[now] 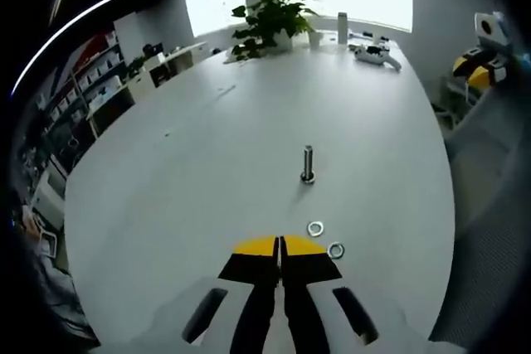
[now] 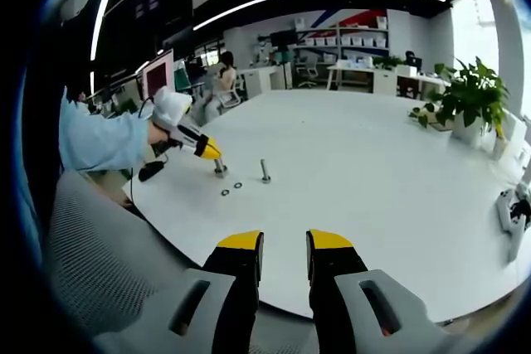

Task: Place the washer onto the threaded stud by aligning its center hole with the stud, sliding it down to the base, and recovering from edge contact or off-axis alignment until the washer reaches the visible bottom stop.

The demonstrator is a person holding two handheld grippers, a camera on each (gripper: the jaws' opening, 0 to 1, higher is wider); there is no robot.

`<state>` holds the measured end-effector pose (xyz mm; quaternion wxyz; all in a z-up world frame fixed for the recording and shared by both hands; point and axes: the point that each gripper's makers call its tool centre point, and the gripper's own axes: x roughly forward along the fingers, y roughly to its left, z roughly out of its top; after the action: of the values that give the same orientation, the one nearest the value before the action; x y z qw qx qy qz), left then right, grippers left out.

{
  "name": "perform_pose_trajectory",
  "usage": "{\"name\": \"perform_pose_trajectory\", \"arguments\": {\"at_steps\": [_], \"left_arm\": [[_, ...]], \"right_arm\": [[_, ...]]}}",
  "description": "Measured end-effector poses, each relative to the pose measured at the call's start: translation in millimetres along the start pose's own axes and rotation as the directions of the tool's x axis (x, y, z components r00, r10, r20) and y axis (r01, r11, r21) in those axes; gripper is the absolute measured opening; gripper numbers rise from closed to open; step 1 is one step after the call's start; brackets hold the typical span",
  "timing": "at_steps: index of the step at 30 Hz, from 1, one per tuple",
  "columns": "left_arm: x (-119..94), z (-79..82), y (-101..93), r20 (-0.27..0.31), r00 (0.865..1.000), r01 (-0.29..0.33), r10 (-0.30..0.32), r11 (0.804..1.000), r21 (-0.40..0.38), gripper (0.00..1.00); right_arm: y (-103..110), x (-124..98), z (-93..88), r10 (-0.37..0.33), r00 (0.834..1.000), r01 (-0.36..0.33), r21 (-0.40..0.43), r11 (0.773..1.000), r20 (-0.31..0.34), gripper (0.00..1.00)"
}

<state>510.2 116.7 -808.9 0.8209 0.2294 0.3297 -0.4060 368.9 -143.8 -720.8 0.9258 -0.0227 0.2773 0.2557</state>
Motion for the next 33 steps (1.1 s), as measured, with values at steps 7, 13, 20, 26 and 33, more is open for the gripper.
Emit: {"name": "perform_pose_trajectory", "arguments": {"at_steps": [7, 13, 20, 26, 33], "left_arm": [[12, -10.0, -26.1, -0.073, 0.995, 0.07, -0.064, 0.994, 0.087, 0.05], [19, -17.5, -36.0, -0.117, 0.989, 0.106, -0.092, 0.987, 0.119, 0.07], [28, -26.0, -42.2, -0.158, 0.981, 0.134, -0.114, 0.983, 0.128, 0.08], [36, -29.7, -43.1, -0.181, 0.976, 0.144, -0.121, 0.982, 0.12, 0.07], [44, -34.7, -43.9, -0.202, 0.971, 0.153, -0.128, 0.982, 0.113, 0.07]], "right_arm": [[2, 1, 1.6, 0.0, 1.0, 0.0, -0.001, 1.0, 0.0, 0.23], [1, 0, 1.4, 0.0, 1.0, 0.0, -0.001, 1.0, 0.001, 0.23], [1, 0, 1.2, -0.001, 1.0, 0.001, -0.001, 1.0, 0.003, 0.23], [-2, -1, -0.1, -0.001, 1.0, 0.001, 0.001, 1.0, 0.004, 0.23], [-3, -1, -1.6, 0.0, 1.0, 0.0, 0.001, 1.0, 0.001, 0.23]]}}
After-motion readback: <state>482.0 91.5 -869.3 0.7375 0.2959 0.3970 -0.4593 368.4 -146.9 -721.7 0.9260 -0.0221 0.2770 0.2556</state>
